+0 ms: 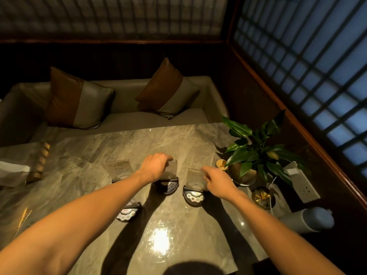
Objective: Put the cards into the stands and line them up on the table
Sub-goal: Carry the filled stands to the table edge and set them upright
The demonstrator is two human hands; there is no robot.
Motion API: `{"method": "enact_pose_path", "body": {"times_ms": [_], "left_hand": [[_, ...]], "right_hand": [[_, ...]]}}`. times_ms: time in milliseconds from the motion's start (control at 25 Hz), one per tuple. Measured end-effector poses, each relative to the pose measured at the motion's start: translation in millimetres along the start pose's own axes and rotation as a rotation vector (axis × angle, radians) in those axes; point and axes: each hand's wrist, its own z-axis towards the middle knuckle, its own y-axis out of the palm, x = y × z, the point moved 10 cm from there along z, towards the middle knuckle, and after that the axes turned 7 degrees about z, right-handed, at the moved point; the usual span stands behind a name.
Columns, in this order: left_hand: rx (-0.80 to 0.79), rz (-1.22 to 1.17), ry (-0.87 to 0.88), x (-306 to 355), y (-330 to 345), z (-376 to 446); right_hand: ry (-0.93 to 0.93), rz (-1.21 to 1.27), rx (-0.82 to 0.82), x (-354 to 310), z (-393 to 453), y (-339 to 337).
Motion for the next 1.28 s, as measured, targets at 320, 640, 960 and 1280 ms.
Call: {"method": "enact_pose_path", "body": {"times_ms": [320,640,960,1280], "left_hand": [[0.149,-0.079,0.047,23,-62,11],[0.281,-0.126,-0.035,37,-125,86],[0.289,-0.176,-0.089,68,-130,221],[0.225,-0.227,-0.123,108,-88,331]], "right_hand": [[-0.032,-0.006,0.115,-15,29,-73],[-0.18,0.04,0.109,-27,118,-156],[-0.287,0.03,0.07,45,226,-231],[-0.18,0.151,0.093,169,298,-257]]}}
